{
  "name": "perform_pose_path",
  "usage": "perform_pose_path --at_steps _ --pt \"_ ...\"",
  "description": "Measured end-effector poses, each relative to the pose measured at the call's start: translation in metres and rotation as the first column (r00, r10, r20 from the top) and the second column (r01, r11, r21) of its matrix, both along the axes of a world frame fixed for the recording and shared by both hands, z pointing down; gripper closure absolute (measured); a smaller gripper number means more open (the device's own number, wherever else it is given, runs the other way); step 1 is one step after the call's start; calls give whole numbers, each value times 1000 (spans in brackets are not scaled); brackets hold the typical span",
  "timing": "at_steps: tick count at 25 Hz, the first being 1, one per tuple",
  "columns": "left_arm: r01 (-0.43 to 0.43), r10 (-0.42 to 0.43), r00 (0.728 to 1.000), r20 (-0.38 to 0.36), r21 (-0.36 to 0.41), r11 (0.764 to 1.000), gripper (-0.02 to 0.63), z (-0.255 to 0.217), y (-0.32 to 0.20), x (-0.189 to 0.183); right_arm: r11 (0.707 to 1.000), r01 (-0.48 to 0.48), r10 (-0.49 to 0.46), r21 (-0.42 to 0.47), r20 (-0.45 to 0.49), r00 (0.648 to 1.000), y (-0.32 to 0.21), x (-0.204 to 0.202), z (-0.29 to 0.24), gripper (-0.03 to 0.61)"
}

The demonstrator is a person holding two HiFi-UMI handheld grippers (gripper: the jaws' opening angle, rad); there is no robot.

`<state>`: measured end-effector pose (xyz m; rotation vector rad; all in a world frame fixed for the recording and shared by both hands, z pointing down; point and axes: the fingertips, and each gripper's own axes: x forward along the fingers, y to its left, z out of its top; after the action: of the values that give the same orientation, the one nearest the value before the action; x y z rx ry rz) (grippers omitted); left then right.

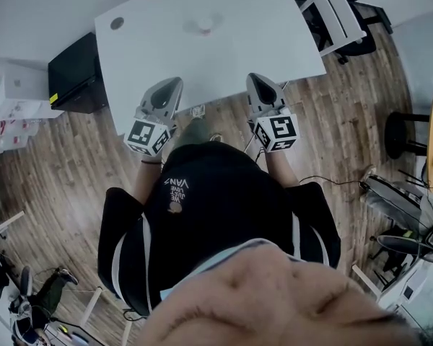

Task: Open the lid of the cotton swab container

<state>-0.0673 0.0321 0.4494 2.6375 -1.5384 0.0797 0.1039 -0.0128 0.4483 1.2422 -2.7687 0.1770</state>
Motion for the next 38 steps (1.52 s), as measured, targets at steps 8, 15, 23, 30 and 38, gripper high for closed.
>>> perform_pose_path --at_steps 8,15,23,30,38 --pt "-27 27 1000 13 2 1000 597 -1 -38 2 1000 -17 17 8 -5 1000 -26 0 -4 565" --pt "-37 38 999 23 -19 999 597 8 -67 -4 1000 -27 27 -6 -11 1000 -49 -7 0 566" --pt "-56 57 998 21 -29 998 597 15 -95 -9 999 -30 29 -25 -27 999 -71 -17 7 565" --pt "-61 62 998 19 -46 997 597 23 -112 -14 999 -24 22 -43 -42 999 -87 -25 15 566" --pt "-82 84 996 23 -71 994 597 38 -131 -19 998 -25 21 -63 -55 998 -101 -37 23 565"
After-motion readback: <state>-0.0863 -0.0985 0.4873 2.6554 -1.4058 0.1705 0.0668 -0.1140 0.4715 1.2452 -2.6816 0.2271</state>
